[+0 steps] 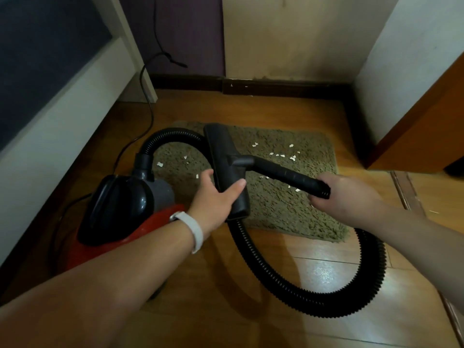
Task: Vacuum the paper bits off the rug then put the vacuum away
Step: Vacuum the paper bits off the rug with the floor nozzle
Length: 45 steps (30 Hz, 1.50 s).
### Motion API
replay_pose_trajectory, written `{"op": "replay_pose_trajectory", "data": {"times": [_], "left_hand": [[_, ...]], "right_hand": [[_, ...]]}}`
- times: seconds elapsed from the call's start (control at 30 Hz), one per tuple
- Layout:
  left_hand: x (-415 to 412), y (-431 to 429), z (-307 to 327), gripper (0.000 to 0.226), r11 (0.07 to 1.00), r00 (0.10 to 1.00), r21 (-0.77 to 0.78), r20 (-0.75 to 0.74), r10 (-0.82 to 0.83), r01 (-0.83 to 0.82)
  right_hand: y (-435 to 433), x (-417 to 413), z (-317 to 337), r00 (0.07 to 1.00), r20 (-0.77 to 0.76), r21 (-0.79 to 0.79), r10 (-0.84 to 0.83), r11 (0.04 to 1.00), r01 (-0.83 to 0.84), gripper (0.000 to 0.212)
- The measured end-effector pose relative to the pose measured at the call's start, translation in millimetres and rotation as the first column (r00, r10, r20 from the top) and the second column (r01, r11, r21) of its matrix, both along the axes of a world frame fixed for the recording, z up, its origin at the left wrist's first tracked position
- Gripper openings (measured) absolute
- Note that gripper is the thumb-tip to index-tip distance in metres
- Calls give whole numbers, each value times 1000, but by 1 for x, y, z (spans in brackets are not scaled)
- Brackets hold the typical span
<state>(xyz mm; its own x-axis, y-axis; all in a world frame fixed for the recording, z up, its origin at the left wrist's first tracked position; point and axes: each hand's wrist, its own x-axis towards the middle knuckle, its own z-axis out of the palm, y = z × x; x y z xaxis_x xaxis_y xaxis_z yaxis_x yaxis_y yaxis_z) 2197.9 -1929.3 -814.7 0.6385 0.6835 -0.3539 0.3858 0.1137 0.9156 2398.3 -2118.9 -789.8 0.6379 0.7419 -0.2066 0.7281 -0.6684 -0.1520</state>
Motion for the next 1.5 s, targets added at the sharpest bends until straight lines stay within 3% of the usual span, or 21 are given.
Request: {"op": "replay_pose_trajectory", "data": {"times": [0.07, 0.13, 0.2, 0.27, 0.37, 0.43, 0.53, 0.6, 0.77, 0.87, 1.0, 1.07, 1.13, 1.2, 1.23, 1.37, 1.43, 1.5], "left_hand": [[14, -5, -11, 73, 997, 1000, -67, 0, 27, -27], [26, -9, -14, 77, 990, 1000, -141, 5, 5, -4], [34, -12, -14, 70, 983, 999, -183, 40, -11, 18], [41, -14, -12, 62, 987, 997, -157, 68, -29, 39], [46, -15, -15, 52, 985, 992, -148, 101, -72, 86], [45, -15, -19, 45, 980, 986, -155, 125, -110, 129], [42, -20, -26, 25, 971, 983, -187, 137, -124, 149], [41, -23, -31, 21, 969, 987, -208, 120, -108, 132], [33, -22, -43, 38, 957, 987, -244, 24, -158, 159], [29, -19, -42, 59, 963, 986, -219, -26, -167, 157], [10, -2, -30, 67, 955, 938, 38, -207, -279, 293], [-9, 10, -13, 63, 865, 877, 239, -321, -359, 441], [-33, 28, 10, 55, 671, 810, 467, -441, -387, 575], [-59, 51, 32, 45, 468, 799, 648, -496, -339, 601], [-73, 65, 41, 42, 425, 818, 698, -496, -292, 576], [-132, 114, 56, 42, 501, 918, 794, -396, -3, 344], [-160, 134, 54, 42, 622, 922, 759, -357, 153, 190], [-186, 145, 50, 46, 744, 902, 659, -380, 206, 108]], "right_hand": [[-7, 1, 4, 996, -52, 14, -68, 997, 69, 25], [-16, 5, 8, 961, -232, 20, -149, 987, 158, 33], [-26, 8, 11, 852, -477, 18, -215, 967, 254, 38], [-34, 7, 14, 685, -680, 1, -260, 935, 356, 36], [-40, 3, 15, 529, -796, -55, -293, 906, 419, 32], [-41, -2, 8, 577, -769, -55, -277, 927, 372, 26], [-43, -10, -12, 858, -480, -37, -182, 982, 188, 20], [-43, -13, -22, 929, -345, -8, -137, 990, 143, 21], [-40, -10, -29, 928, -339, 31, -153, 984, 174, 19], [-39, -6, -31, 910, -379, 59, -169, 977, 206, 17], [-34, 1, -30, 908, -378, 101, -180, 967, 234, 17], [-30, 3, -30, 903, -397, 133, -162, 964, 232, 17], [-23, 1, -29, 910, -396, 154, -125, 968, 200, 17], [-13, -5, -26, 922, -378, 171, -78, 973, 153, 18], [-7, -9, -25, 932, -360, 177, -50, 977, 121, 19], [17, -29, -19, 945, -322, 156, 60, 988, -9, 19], [28, -40, -18, 946, -309, 140, 100, 988, -59, 18], [38, -50, -19, 944, -305, 133, 129, 987, -92, 17]]}}
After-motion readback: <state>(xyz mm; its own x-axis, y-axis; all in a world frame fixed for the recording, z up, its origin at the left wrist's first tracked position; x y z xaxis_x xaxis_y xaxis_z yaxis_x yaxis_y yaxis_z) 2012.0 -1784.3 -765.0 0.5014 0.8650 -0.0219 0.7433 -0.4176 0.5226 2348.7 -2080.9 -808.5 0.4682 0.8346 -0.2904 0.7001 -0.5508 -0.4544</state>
